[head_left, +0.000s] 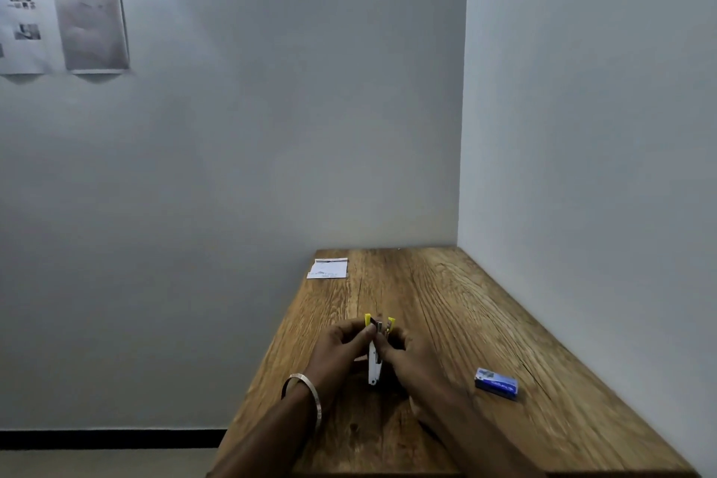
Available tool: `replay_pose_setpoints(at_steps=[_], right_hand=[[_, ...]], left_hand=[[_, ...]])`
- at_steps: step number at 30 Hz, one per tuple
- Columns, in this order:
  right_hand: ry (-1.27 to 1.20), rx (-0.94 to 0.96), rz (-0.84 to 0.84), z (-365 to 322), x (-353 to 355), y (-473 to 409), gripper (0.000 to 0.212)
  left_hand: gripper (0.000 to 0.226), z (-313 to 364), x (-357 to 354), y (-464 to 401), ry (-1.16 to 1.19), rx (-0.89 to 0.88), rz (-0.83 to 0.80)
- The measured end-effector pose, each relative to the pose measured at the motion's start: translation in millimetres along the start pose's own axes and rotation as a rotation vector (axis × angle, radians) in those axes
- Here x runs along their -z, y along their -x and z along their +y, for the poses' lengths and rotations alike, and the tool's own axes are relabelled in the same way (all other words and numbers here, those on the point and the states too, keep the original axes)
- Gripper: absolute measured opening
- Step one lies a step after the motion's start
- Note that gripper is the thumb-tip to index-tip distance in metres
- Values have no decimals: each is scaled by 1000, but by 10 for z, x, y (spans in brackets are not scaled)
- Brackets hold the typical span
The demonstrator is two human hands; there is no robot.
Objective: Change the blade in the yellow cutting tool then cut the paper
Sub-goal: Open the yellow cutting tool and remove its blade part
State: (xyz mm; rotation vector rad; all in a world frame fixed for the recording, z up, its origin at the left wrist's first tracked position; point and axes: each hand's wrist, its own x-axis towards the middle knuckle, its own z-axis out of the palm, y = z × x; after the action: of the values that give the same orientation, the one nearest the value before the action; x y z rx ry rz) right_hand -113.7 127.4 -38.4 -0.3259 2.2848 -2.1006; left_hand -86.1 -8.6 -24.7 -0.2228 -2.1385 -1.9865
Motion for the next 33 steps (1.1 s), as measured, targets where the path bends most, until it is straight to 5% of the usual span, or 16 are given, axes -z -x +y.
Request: replay_pose_setpoints(at_steps=[9, 12, 17, 21, 33], right_hand=[[53, -62, 142, -50, -39, 15, 26], [-16, -112, 233, -58, -10, -12, 27], [-371, -143, 303, -14, 35, -41, 15], [-414, -94, 374, -30, 89, -24, 28], [538, 223, 273, -43, 356, 169, 18]], left_hand=[[24, -12, -85, 37, 67, -42, -23], [37, -18, -77, 29, 126, -24, 7], [18, -52, 1, -26, 221, 49, 157], [25, -19, 152, -8, 165, 117, 195], [24, -36, 472, 191, -577, -73, 139]])
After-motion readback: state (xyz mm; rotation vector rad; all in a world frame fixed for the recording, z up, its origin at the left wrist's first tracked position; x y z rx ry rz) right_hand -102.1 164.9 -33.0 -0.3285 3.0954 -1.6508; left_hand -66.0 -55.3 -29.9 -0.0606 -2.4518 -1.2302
